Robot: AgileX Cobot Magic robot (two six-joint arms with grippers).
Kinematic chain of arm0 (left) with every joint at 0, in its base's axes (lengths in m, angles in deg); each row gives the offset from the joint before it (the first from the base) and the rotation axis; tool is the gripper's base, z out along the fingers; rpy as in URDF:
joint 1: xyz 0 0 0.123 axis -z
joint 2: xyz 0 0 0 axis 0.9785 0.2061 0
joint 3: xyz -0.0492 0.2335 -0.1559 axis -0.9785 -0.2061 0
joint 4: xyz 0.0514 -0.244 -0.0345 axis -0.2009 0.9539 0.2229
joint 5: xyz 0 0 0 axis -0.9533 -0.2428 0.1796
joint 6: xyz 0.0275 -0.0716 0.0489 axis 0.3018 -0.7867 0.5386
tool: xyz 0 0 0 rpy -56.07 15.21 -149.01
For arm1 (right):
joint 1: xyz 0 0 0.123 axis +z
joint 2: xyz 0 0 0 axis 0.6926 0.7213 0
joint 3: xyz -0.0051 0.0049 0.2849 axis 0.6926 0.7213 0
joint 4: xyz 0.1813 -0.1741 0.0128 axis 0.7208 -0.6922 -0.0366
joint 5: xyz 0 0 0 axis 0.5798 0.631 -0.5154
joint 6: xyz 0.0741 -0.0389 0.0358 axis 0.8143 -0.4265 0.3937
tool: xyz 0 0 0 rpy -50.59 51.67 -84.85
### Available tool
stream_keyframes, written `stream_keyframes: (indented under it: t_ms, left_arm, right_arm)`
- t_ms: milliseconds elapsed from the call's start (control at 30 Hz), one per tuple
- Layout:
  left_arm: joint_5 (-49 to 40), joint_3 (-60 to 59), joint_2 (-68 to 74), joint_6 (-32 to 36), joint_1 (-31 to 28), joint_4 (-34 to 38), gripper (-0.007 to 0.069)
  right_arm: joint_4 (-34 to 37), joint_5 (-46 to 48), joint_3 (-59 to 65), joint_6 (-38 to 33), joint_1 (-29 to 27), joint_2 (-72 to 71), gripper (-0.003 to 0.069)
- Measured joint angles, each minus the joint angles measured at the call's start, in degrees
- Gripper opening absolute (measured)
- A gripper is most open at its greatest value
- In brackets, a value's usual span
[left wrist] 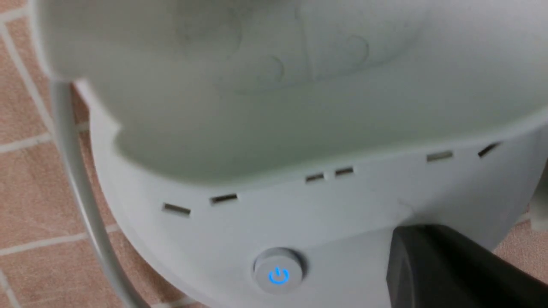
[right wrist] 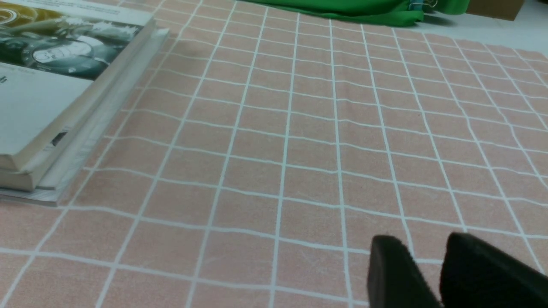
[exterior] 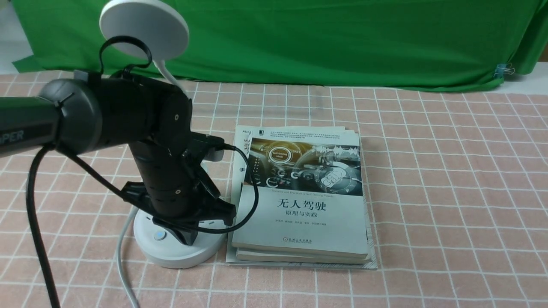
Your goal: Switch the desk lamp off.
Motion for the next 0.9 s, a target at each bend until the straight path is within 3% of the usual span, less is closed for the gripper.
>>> stream_keyframes:
  t_ms: [533,900]
  left_arm:
    - [-2.98,-1.24,-7.78,-0.1,0.04,0.07,0.0006]
    - [10.45,-23.7,-39.54,-2.06,0.04,0.36,0.0006]
  right_arm:
    - [0.0,0.0,0.0,0.0,0.0,0.0,0.024]
    - [0.0,0.0,0.0,0.0,0.0,0.0,0.024]
